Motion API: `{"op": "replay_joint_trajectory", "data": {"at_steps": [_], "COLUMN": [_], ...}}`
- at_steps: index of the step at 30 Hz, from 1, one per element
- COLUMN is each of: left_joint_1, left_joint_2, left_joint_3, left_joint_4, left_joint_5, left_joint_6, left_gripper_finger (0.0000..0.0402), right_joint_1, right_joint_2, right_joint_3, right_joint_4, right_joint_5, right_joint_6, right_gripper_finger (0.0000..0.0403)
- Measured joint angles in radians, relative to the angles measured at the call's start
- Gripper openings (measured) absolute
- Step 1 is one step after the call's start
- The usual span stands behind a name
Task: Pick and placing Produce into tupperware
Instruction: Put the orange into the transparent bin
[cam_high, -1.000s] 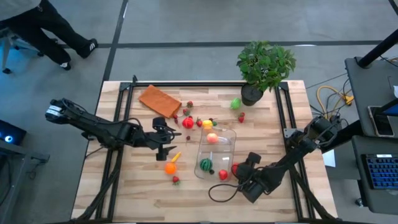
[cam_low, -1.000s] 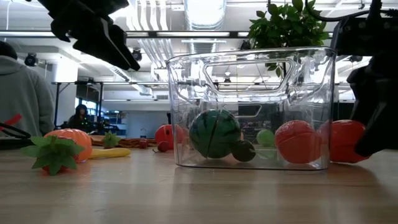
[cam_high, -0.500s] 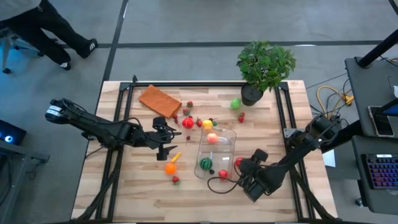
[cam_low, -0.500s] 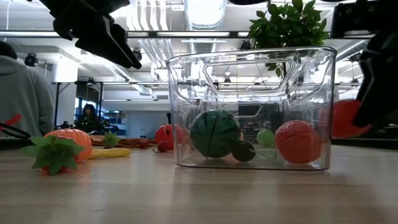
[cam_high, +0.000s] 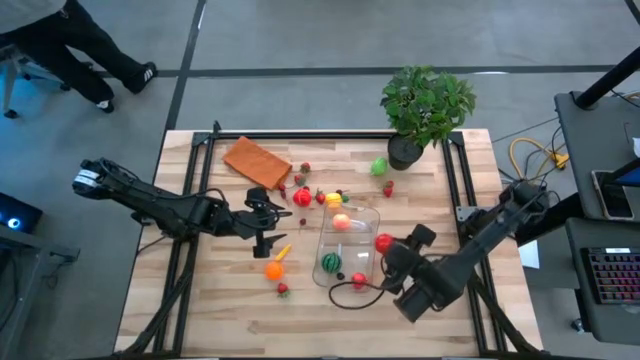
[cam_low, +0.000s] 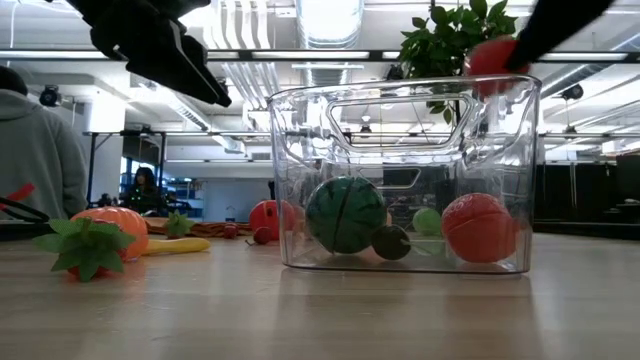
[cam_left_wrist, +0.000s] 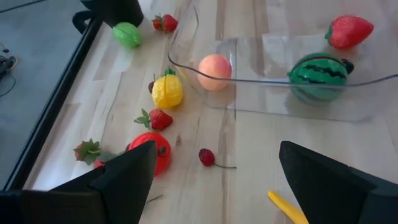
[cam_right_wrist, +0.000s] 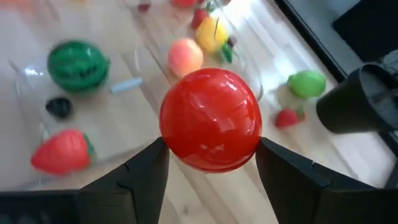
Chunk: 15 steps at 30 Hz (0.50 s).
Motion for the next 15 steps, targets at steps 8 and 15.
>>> {"op": "replay_joint_trajectory", "data": {"at_steps": [8, 15], "left_joint_1": [0.005, 0.053], "left_joint_2": [0.0, 0.0], "left_joint_3": [-0.006, -0.009], "left_joint_4": [-0.007, -0.221], "left_joint_5": [-0.071, -0.011], "left_joint_6": [-0.086, -0.541], "left_gripper_finger": [0.0324, 0.0324], "right_joint_1": [-0.174, -0.333], "right_joint_2": [-0.142, -0.143], "right_joint_3": [-0.095, -0.197], "right_joint_4": [0.421, 0.67], "right_joint_5": [-0.236, -0.53], "right_joint_6": [-0.273, -0.323], "right_gripper_finger": [0.0227, 0.0252]}}
